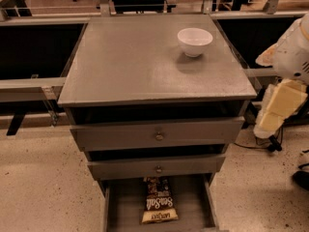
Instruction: Pick brown chip bag from bottom drawer and place on counter
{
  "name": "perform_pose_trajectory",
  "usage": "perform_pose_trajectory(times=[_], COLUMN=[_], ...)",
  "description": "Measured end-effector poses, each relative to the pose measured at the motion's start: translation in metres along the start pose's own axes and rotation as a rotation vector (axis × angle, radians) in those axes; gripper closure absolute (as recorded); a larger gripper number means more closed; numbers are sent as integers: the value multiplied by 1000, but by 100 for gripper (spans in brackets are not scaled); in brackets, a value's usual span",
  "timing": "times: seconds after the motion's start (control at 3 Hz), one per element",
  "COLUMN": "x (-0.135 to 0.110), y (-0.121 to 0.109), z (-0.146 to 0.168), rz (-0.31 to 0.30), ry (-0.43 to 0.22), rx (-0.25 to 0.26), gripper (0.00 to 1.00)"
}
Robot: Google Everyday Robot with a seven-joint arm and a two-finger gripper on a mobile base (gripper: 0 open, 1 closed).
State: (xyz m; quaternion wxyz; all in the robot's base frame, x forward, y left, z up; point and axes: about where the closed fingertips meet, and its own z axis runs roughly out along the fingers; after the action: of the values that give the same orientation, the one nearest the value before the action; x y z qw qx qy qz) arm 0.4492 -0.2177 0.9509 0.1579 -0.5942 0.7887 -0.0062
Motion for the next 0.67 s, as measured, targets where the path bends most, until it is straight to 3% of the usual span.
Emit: perform_pose_trajectory(times=[0.33, 0.67], x=[19, 47], y=[12, 42], z=[71, 130], rz=[113, 204], ry=[-65, -87], rx=[-86, -96], gripper=[0, 0])
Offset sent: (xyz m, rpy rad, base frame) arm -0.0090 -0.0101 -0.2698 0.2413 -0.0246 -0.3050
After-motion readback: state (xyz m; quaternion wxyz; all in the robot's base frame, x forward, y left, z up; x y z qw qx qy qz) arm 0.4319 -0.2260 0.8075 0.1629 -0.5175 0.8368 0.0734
